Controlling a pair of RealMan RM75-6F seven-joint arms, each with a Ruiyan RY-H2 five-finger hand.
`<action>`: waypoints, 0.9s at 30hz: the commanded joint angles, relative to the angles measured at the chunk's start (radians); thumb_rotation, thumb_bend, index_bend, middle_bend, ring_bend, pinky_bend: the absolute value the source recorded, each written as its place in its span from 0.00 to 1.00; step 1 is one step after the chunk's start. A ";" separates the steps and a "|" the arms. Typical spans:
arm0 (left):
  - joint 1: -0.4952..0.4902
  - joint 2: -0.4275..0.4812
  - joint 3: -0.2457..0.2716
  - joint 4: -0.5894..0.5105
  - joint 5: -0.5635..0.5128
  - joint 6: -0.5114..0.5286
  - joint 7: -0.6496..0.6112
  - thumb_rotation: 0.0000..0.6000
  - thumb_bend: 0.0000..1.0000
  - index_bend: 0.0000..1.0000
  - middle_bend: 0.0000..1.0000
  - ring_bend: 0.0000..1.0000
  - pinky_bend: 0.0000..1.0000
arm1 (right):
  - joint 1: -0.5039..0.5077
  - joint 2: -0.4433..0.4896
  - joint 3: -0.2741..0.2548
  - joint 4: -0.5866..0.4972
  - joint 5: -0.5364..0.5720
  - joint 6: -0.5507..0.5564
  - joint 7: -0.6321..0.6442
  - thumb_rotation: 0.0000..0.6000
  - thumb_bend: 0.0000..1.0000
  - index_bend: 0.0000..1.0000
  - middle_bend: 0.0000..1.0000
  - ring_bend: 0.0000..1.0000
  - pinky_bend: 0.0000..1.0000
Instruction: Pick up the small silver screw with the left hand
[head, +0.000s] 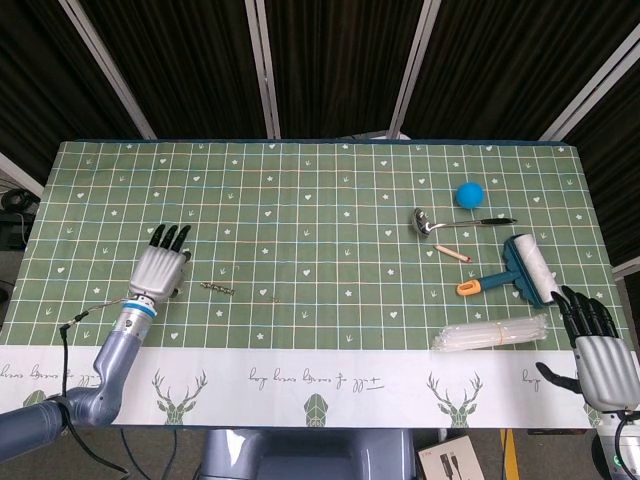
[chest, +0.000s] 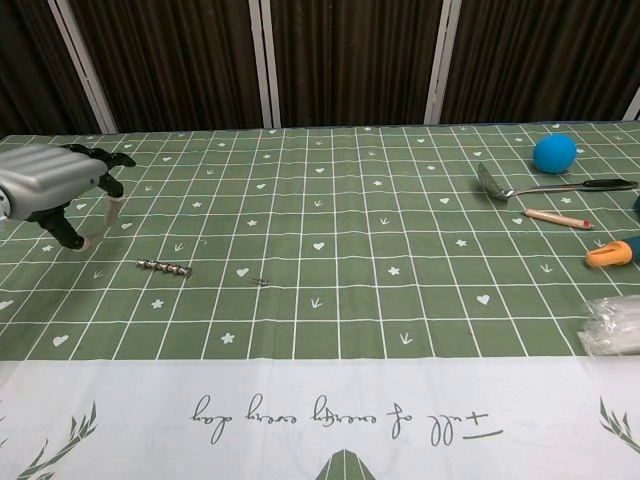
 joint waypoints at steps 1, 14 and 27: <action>-0.016 -0.025 0.011 0.022 -0.025 -0.008 0.020 1.00 0.31 0.49 0.00 0.00 0.00 | -0.001 0.000 0.000 0.001 -0.002 0.002 0.005 1.00 0.04 0.00 0.00 0.00 0.06; -0.061 -0.094 0.031 0.087 -0.078 -0.028 0.054 1.00 0.32 0.50 0.00 0.00 0.00 | 0.000 -0.002 0.004 0.005 -0.001 0.004 0.025 1.00 0.04 0.00 0.00 0.00 0.06; -0.093 -0.137 0.042 0.129 -0.122 -0.040 0.080 1.00 0.32 0.51 0.00 0.00 0.00 | -0.001 -0.002 0.008 0.008 0.004 0.003 0.045 1.00 0.04 0.00 0.00 0.00 0.06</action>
